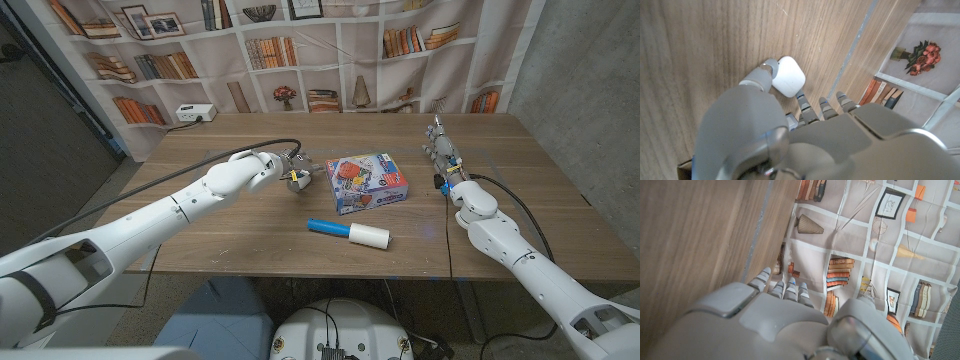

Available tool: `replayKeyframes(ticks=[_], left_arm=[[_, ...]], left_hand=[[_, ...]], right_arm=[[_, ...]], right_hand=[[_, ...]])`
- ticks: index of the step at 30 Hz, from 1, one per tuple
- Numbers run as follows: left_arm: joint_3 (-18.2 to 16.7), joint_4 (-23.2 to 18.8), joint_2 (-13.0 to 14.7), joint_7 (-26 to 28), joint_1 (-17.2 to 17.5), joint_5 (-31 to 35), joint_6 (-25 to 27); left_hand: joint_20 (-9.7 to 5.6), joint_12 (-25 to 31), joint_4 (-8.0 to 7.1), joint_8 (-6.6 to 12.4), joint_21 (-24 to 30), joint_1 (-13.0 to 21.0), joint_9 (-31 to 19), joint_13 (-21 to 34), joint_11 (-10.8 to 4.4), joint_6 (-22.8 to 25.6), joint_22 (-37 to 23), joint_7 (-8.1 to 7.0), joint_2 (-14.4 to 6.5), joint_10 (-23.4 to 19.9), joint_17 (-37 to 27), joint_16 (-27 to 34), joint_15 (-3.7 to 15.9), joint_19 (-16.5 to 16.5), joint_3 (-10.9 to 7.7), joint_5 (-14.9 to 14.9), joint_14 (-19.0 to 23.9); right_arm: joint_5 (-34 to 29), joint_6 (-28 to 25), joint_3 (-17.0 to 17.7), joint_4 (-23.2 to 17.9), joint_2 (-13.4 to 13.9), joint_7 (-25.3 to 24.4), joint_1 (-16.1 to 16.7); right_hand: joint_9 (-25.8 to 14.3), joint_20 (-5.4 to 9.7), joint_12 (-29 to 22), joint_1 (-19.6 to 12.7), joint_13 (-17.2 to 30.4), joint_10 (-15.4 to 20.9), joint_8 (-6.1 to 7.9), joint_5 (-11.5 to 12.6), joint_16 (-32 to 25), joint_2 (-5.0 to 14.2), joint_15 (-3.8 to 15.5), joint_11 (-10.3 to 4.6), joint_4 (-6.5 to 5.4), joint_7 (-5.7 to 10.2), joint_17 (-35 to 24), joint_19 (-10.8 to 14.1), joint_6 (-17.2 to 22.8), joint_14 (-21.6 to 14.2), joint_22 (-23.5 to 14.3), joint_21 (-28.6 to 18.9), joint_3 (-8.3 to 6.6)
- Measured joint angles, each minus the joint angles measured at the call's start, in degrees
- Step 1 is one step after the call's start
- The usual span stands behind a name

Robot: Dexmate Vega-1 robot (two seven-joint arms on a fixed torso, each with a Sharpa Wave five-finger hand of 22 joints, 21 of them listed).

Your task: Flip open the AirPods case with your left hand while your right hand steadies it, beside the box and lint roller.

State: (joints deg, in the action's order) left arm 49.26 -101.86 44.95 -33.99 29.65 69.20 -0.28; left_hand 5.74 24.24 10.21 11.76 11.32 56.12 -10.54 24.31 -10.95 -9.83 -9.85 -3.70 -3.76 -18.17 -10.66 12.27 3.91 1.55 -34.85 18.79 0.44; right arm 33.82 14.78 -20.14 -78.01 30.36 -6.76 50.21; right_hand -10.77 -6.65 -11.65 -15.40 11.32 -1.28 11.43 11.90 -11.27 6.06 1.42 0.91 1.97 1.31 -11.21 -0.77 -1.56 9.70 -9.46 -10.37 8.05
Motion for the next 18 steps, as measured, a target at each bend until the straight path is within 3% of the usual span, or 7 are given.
replayKeyframes(ticks=[8,18], left_arm=[[0.0,0.1,0.1,1.1,0.3,0.0,0.0],[-0.8,-0.5,0.9,4.1,1.4,-0.3,0.3]], left_hand=[[-0.42,2.3,-0.11,0.33,0.4,1.3,0.0,0.3,1.72,0.0,-0.2,-0.62,-0.1,-1.7,-0.3,0.5,1.20,-1.4,0.59,-0.4,2.3],[-0.72,3.3,-0.10,0.61,0.4,1.9,0.0,0.3,2.33,0.3,-0.2,-0.92,-0.2,-2.3,-0.4,0.7,1.62,-2.5,1.05,-0.9,3.1]], right_arm=[[0.0,0.0,0.0,0.1,0.0,0.1,-0.1],[0.0,0.1,0.0,0.2,-0.1,0.2,-0.2]], right_hand=[[0.0,0.20,0.0,0.0,0.0,0.0,0.00,0.0,0.0,0.00,0.00,0.00,0.00,0.00,0.0,-0.2,0.0,0.0,0.0,0.0,0.00],[0.0,0.20,0.0,0.0,0.0,-0.3,0.00,-0.3,0.0,0.00,0.00,-0.31,0.00,0.00,0.0,-0.2,0.0,0.0,0.0,0.0,0.00]])
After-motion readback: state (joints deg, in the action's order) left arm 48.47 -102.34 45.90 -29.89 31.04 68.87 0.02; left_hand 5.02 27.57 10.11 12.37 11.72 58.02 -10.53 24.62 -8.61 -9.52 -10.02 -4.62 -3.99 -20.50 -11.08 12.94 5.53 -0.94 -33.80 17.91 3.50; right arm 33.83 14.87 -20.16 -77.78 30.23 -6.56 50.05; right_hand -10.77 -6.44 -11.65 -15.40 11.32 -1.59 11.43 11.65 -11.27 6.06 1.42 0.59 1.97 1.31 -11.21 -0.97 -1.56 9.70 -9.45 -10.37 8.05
